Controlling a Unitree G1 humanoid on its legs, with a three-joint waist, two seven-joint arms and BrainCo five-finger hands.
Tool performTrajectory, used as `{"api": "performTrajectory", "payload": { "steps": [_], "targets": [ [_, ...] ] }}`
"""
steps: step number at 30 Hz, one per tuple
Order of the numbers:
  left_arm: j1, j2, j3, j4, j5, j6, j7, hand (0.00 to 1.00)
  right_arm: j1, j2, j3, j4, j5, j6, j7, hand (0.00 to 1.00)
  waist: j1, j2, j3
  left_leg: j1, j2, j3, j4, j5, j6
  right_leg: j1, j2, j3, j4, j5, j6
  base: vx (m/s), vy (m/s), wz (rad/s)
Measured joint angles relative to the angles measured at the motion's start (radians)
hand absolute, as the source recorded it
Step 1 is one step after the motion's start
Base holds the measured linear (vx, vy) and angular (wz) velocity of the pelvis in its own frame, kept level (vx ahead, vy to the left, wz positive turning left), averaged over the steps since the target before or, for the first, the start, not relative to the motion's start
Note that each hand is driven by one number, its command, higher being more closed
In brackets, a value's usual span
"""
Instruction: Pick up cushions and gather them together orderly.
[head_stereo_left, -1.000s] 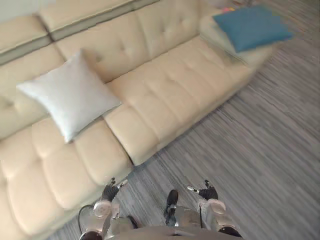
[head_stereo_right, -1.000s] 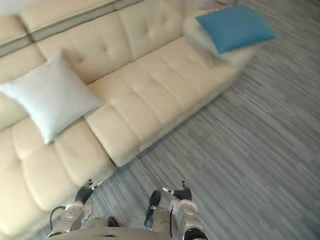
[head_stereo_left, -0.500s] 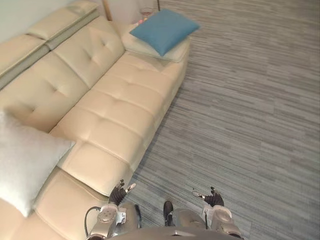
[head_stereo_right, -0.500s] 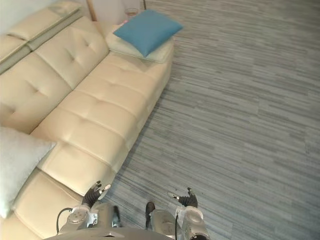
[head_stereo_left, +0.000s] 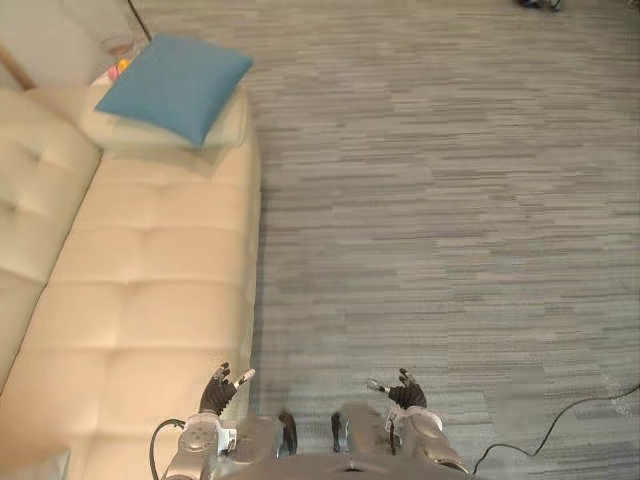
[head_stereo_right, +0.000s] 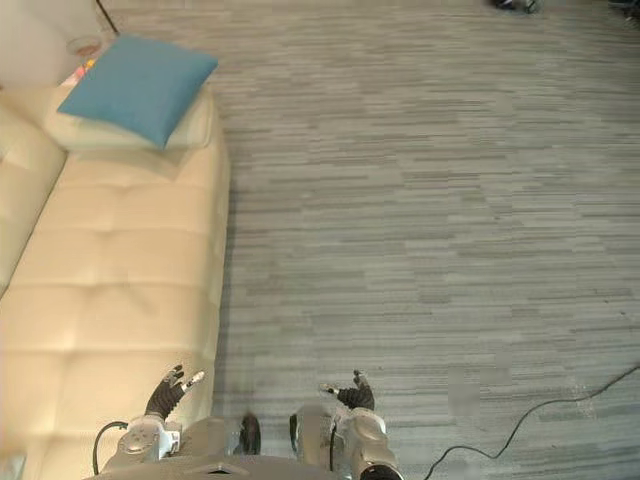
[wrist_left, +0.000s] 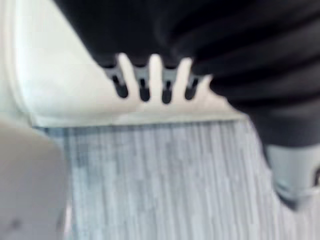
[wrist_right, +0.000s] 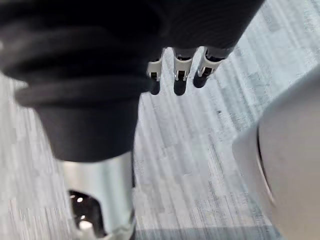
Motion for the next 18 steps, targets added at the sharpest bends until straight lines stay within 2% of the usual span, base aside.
{"api": "performTrajectory", "payload": {
  "steps": [1, 2, 4, 5, 6, 7, 8, 9, 10, 11, 12, 13, 15, 16, 18],
  "targets": [
    [-0.013, 0.0, -0.005, 0.004, 0.0, 0.002, 0.0, 0.0, -0.009, 0.0, 0.003, -0.002, 0.0, 0.0, 0.001, 0.0, 0.002, 0.007, 0.005, 0.051, 0.006, -0.004, -0.041, 0.0, 0.0, -0.02, -0.033, -0.073, -0.03, -0.029, -0.059, 0.47, -0.005, 0.0],
    [-0.017, -0.005, -0.009, 0.006, -0.001, 0.002, 0.001, 0.0, -0.018, -0.009, 0.006, -0.009, 0.0, 0.0, 0.002, 0.0, -0.003, 0.025, 0.013, 0.113, 0.036, -0.018, -0.096, 0.0, 0.0, -0.047, -0.038, -0.148, -0.131, -0.052, -0.107, 0.49, -0.024, 0.02],
    [-0.03, -0.011, -0.012, 0.006, -0.003, 0.002, 0.001, 0.0, -0.037, -0.023, 0.008, -0.026, 0.0, -0.002, 0.003, 0.0, -0.012, 0.049, 0.025, 0.157, 0.077, -0.029, -0.133, 0.001, -0.002, -0.092, -0.024, -0.181, -0.296, -0.024, -0.128, 0.51, -0.077, 0.16],
    [-0.047, -0.009, -0.021, 0.007, -0.006, 0.002, 0.004, 0.0, -0.044, -0.034, 0.008, -0.025, 0.001, -0.001, 0.004, 0.0, -0.015, 0.055, 0.033, 0.185, 0.096, -0.035, -0.149, 0.007, -0.02, -0.137, -0.009, -0.165, -0.501, 0.077, -0.116, 0.51, -0.112, 0.22],
    [-0.053, -0.009, -0.023, 0.012, -0.007, 0.002, 0.004, 0.0, -0.044, -0.036, 0.008, -0.025, 0.001, -0.001, 0.003, 0.0, -0.015, 0.049, 0.033, 0.198, 0.098, -0.039, -0.154, 0.012, -0.045, -0.137, -0.007, -0.15, -0.598, 0.137, -0.112, 0.55, -0.153, 0.22],
    [-0.057, -0.007, -0.028, 0.018, -0.007, 0.002, 0.008, 0.0, -0.038, -0.034, 0.009, -0.025, 0.0, 0.0, 0.002, 0.0, -0.016, 0.022, 0.022, 0.221, 0.093, -0.062, -0.158, 0.01, -0.082, -0.126, -0.002, -0.117, -0.766, 0.257, -0.115, 0.75, -0.264, 0.36],
    [-0.057, -0.004, -0.029, 0.042, -0.004, 0.002, 0.012, 0.0, -0.005, -0.03, 0.012, -0.027, 0.001, -0.001, -0.001, 0.0, -0.022, 0.002, 0.006, 0.263, 0.088, -0.115, -0.123, -0.019, -0.131, -0.118, -0.012, -0.078, -0.798, 0.437, -0.159, 0.79, -0.299, 0.46],
    [-0.057, -0.009, -0.028, 0.051, -0.005, 0.002, 0.013, 0.0, -0.004, -0.036, 0.011, -0.024, 0.001, 0.001, -0.002, 0.0, -0.028, 0.003, 0.001, 0.269, 0.095, -0.132, -0.099, -0.025, -0.142, -0.124, -0.016, -0.076, -0.755, 0.501, -0.168, 0.65, -0.268, 0.4],
    [-0.07, -0.036, -0.029, 0.066, -0.006, 0.002, 0.017, 0.0, -0.007, -0.056, 0.008, -0.023, 0.0, 0.003, -0.002, 0.0, -0.031, 0.052, -0.007, 0.244, 0.13, -0.15, -0.023, -0.015, -0.161, -0.149, 0.011, -0.103, -0.655, 0.425, -0.187, 0.49, -0.199, 0.2],
    [-0.078, -0.049, -0.031, 0.07, -0.006, 0.0, 0.016, 0.0, -0.017, -0.069, 0.008, -0.024, 0.0, 0.001, -0.002, 0.0, -0.039, 0.071, -0.012, 0.2, 0.144, -0.161, 0.079, 0.026, -0.181, -0.147, 0.021, -0.118, -0.619, 0.372, -0.195, 0.6, -0.233, 0.0],
    [-0.087, -0.062, -0.029, 0.077, -0.007, 0.0, 0.017, 0.0, -0.026, -0.076, 0.011, -0.028, 0.001, 0.001, -0.002, 0.0, -0.037, 0.082, -0.008, 0.14, 0.148, -0.164, 0.234, 0.132, -0.184, -0.114, 0.036, -0.116, -0.608, 0.33, -0.206, 0.75, -0.268, -0.08],
    [-0.087, -0.076, -0.028, 0.079, -0.007, 0.0, 0.015, 0.0, -0.023, -0.075, 0.02, -0.029, 0.002, 0.0, -0.002, 0.0, -0.031, 0.095, -0.004, 0.076, 0.17, -0.161, 0.42, 0.241, -0.209, -0.039, 0.057, -0.113, -0.641, 0.301, -0.22, 0.75, -0.26, -0.16],
    [-0.085, -0.078, -0.028, 0.074, -0.007, -0.001, 0.014, 0.0, -0.004, -0.072, 0.047, -0.028, 0.002, 0.0, -0.002, 0.0, -0.019, 0.098, 0.002, -0.024, 0.236, -0.096, 0.697, 0.183, -0.193, 0.114, 0.093, -0.115, -0.718, 0.275, -0.238, 0.64, -0.213, -0.09],
    [-0.08, -0.075, -0.028, 0.064, -0.007, -0.001, 0.013, 0.0, 0.006, -0.054, 0.05, -0.028, 0.003, -0.001, -0.003, 0.0, -0.008, 0.087, 0.007, -0.095, 0.272, -0.039, 0.809, 0.15, -0.154, 0.216, 0.104, -0.113, -0.783, 0.259, -0.243, 0.5, -0.171, -0.02],
    [-0.065, -0.076, -0.032, 0.034, -0.007, -0.001, 0.012, 0.0, 0.008, -0.051, 0.049, -0.028, 0.003, -0.001, -0.004, 0.0, 0.001, 0.075, 0.012, -0.205, 0.279, 0.003, 0.825, 0.116, -0.122, 0.307, 0.112, -0.112, -0.853, 0.236, -0.252, 0.43, -0.11, 0.08]
  ]
}}
